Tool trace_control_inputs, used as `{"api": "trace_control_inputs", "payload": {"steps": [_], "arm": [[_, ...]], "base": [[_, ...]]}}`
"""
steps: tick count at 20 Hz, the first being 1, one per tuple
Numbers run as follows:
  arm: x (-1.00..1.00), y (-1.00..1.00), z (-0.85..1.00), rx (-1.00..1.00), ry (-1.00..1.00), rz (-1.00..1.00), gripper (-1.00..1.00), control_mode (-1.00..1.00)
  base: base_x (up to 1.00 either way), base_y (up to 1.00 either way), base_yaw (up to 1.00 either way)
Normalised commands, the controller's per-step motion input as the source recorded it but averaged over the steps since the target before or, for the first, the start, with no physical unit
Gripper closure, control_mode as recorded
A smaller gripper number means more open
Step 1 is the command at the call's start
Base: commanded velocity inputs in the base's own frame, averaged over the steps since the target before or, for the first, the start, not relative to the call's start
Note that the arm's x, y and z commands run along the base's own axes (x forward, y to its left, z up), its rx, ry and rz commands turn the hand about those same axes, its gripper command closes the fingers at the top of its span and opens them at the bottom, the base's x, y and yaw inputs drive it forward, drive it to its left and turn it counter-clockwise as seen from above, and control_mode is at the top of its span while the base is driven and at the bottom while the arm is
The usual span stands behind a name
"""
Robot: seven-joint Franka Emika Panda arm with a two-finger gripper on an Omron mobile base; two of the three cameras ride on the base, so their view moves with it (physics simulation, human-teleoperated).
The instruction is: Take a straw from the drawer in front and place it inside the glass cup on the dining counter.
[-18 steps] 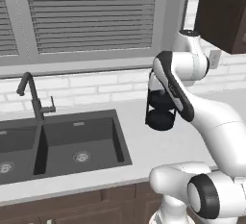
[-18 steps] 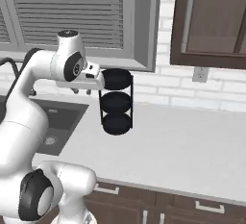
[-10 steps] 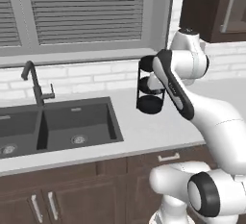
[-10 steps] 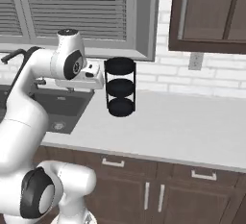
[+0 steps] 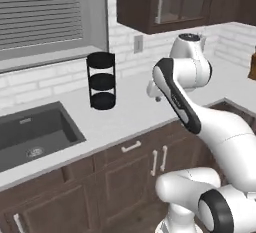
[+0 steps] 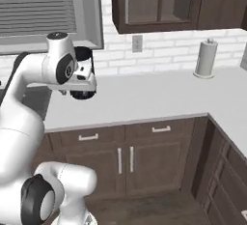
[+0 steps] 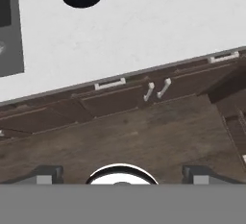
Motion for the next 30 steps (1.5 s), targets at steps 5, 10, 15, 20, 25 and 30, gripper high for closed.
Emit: {"api": "trace_control_inputs", "payload": {"steps": [5,10,15,20,25,30], "arm": [[0.0,0.0,0.0,0.0,0.0,0.0,-1.0,1.0],[0.0,0.0,0.0,0.0,0.0,0.0,-1.0,1.0],[0.0,0.0,0.0,0.0,0.0,0.0,-1.0,1.0],[0.0,0.0,0.0,0.0,0.0,0.0,-1.0,1.0],[0.0,0.0,0.0,0.0,0.0,0.0,-1.0,1.0],[0.0,0.0,0.0,0.0,0.0,0.0,-1.0,1.0]], "base": [[-0.18,0.36,-0.72],[-0.39,0.48,-0.64],[-0.62,0.59,-0.55],[-0.51,0.69,-0.45],[-0.12,0.75,-0.37],[0.0,0.79,-0.28]]}}
